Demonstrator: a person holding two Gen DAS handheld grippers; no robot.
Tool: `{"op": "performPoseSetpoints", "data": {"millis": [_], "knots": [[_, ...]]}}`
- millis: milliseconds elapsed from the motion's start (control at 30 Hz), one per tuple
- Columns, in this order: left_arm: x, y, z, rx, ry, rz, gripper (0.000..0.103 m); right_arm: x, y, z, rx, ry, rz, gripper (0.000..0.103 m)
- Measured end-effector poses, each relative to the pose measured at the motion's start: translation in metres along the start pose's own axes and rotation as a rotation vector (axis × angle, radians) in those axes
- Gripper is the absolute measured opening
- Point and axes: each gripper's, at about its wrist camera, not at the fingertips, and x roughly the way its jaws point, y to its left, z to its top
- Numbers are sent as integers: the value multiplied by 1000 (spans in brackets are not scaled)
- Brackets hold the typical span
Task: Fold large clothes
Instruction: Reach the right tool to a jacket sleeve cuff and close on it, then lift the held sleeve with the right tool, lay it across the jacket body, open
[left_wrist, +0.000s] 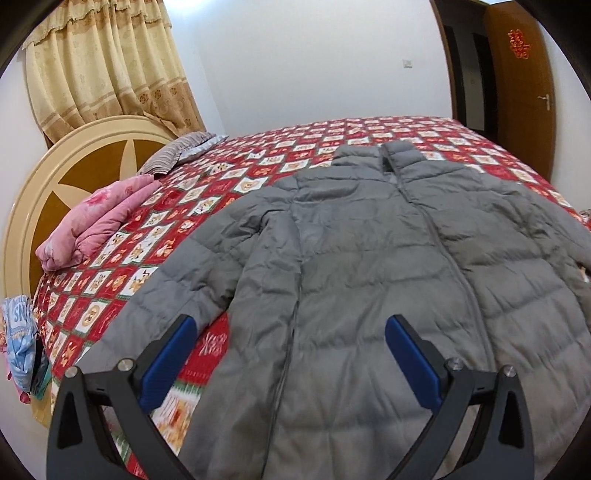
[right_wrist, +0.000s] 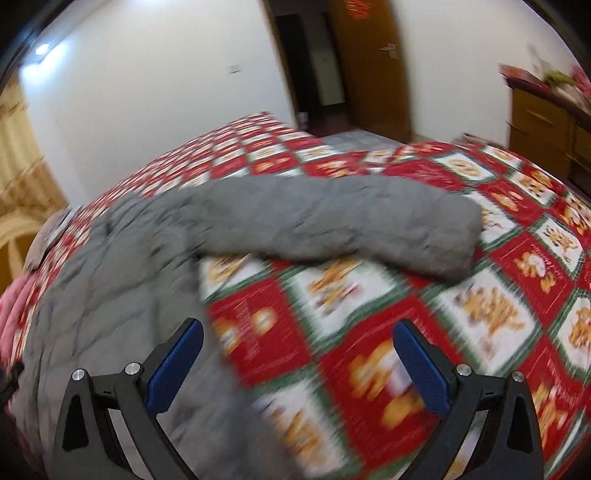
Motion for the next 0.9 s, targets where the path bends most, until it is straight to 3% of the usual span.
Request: {"op": "performPoseSetpoints", "data": {"millis": [133,333,400,467,533,600,700,900], "knots": [[24,3,13,-33,21,17,103,15,-38,30,105,-17,-109,102],[58,6,30,-67,51,51,103,45,-87,57,257,21,-167,100],[68,7,33,-68,65,63,103,56,-93,60,273,44,-154,84],[79,9,34,-69,81,76,103,63,-94,62,266,63,-149,79],[91,12,32,-64,104,93,103,67,-92,66,245,55,-143,66],[102,15,29,-72,133,97,103,70,-87,67,212,57,-130,38],[111,20,25,-94,167,82,103,69,-76,70,144,40,-115,28],[112,30,33,-88,133,90,103,53,-45,83,44,-41,-77,25]]}}
